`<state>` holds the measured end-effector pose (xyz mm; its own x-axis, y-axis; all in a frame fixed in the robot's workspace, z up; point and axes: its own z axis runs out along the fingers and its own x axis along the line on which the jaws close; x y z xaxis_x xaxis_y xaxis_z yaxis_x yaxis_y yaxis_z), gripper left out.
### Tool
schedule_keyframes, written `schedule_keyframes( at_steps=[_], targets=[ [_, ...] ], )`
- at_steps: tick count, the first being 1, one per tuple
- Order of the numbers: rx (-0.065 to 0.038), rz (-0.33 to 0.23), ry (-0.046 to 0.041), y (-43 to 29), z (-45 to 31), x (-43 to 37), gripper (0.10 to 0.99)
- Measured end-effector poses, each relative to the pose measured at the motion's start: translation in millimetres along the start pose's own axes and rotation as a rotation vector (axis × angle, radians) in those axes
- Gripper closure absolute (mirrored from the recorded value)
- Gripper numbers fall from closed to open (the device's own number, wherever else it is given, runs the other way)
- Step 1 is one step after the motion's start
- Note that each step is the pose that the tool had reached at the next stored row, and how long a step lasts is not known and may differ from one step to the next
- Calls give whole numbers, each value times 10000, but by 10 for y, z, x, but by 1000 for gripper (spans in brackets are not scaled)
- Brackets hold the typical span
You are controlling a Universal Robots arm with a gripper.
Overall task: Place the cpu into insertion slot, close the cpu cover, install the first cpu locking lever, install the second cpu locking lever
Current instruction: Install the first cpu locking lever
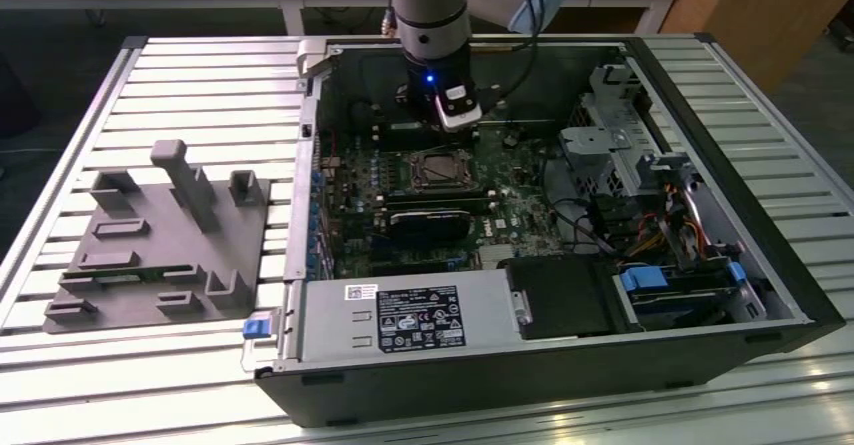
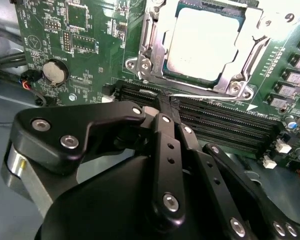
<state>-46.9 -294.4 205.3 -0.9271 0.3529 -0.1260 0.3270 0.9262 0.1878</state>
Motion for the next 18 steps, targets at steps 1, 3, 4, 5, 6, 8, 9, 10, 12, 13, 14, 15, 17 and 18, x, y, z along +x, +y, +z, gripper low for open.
schedule_keyframes(
  at_steps=[1,3,4,5,6,8,9,10,12,13,14,15,17,18],
  targets=[
    [-1,-12,3,-3,0,2,980],
    [-2,-34,7,-12,0,3,980],
    [-4,-45,9,-16,1,3,980],
    [-4,-54,11,-22,1,2,980],
    [-6,-59,12,-28,1,0,980],
    [-8,-62,13,-37,1,-3,980],
    [-7,-61,12,-38,1,-3,980],
    [-6,-61,12,-38,1,-3,980],
    [-6,-61,13,-39,2,-3,980],
    [-7,-62,12,-39,2,-4,980],
    [-7,-62,12,-40,3,-4,980],
    [-6,-61,12,-41,4,-4,980],
    [-5,-62,12,-43,10,-4,980],
    [-5,-62,13,-45,14,-4,980]
  ],
)
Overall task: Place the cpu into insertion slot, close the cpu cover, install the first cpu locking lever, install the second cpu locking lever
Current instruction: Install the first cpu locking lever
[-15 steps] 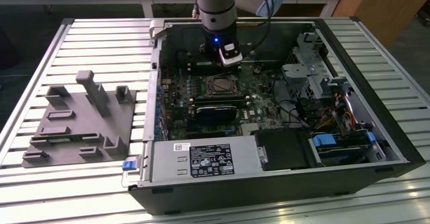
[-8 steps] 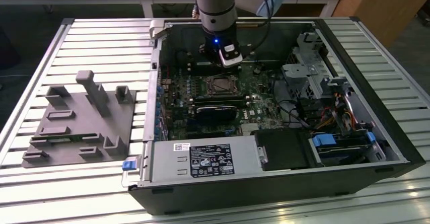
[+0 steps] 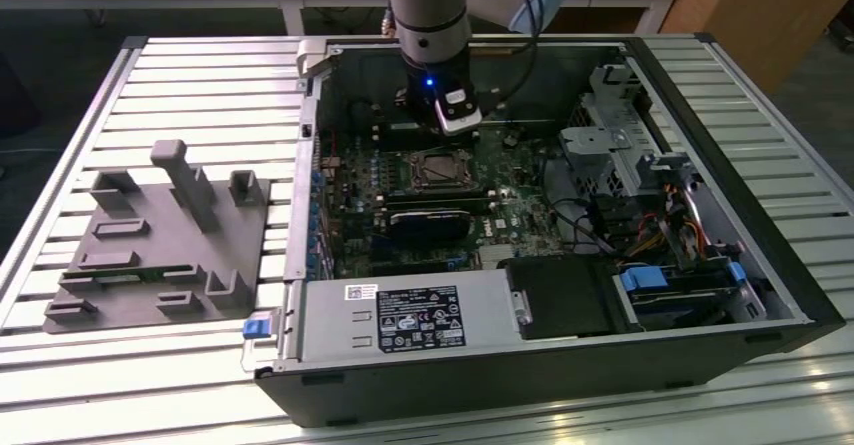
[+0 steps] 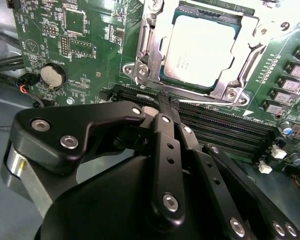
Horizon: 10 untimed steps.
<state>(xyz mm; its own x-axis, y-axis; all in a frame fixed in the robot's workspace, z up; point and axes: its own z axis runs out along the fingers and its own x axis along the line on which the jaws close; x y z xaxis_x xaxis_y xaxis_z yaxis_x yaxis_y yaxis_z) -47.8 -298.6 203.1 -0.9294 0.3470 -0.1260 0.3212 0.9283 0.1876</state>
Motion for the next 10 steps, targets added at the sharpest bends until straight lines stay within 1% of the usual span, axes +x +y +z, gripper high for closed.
schedule_keyframes(
  at_steps=[5,10],
  targets=[
    [0,0,0,-3,7,-2,980],
    [1,0,-1,14,14,-24,980]
  ],
)
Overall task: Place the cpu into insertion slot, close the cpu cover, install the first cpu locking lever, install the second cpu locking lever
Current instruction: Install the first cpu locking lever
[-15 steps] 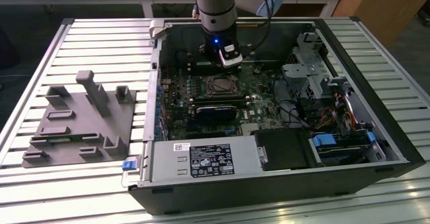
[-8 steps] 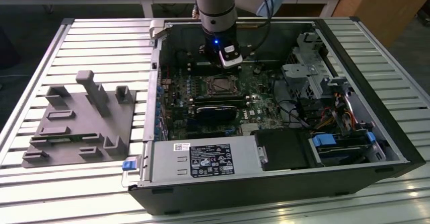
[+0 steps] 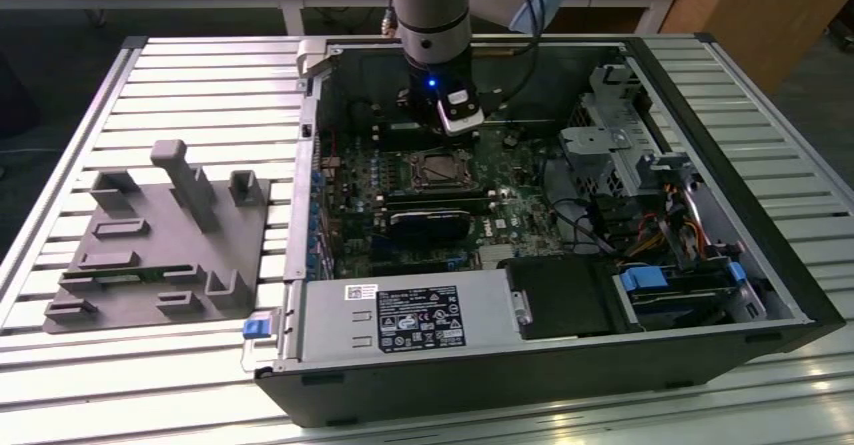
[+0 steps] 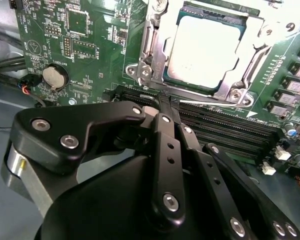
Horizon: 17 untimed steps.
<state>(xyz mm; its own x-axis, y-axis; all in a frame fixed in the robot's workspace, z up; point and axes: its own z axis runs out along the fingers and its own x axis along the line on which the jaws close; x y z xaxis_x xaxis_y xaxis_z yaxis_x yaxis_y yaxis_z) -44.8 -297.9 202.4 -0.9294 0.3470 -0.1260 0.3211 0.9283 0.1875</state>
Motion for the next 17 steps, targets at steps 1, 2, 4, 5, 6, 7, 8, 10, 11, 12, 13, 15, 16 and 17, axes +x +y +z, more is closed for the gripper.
schedule_keyframes(
  at_steps=[1,2,4,5,6,7,8,10,11,12,13,15,16,17],
  targets=[
    [1,1,-1,5,1,-1,980],
    [2,1,-2,11,2,0,980],
    [0,0,-1,24,5,4,980],
    [1,-1,-2,30,6,7,980],
    [2,0,-1,36,6,9,980],
    [4,-1,0,38,6,10,980],
    [2,-1,0,38,7,10,980],
    [0,0,-2,38,11,11,980],
    [3,-1,-4,37,14,12,980],
    [13,-3,-7,36,17,13,980],
    [25,-5,-11,35,21,14,980],
    [59,-12,-22,34,26,15,980],
    [71,-14,-26,34,28,15,980],
    [82,-17,-30,33,30,15,980]
  ],
)
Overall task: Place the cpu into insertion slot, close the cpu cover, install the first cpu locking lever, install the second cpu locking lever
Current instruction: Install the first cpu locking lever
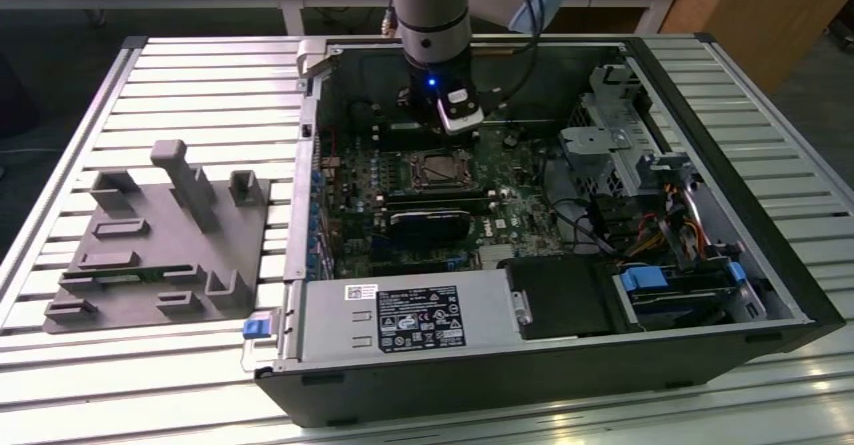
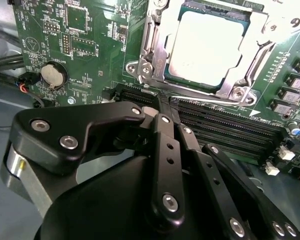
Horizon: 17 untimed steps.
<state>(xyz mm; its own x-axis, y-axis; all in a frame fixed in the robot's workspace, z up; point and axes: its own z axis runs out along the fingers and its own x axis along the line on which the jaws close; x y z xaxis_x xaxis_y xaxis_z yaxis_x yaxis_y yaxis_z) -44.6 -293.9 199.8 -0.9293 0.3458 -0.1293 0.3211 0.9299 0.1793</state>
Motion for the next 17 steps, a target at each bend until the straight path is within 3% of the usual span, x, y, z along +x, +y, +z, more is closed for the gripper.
schedule_keyframes(
  at_steps=[17],
  targets=[
    [134,-25,-44,-31,59,2,980]
  ],
)
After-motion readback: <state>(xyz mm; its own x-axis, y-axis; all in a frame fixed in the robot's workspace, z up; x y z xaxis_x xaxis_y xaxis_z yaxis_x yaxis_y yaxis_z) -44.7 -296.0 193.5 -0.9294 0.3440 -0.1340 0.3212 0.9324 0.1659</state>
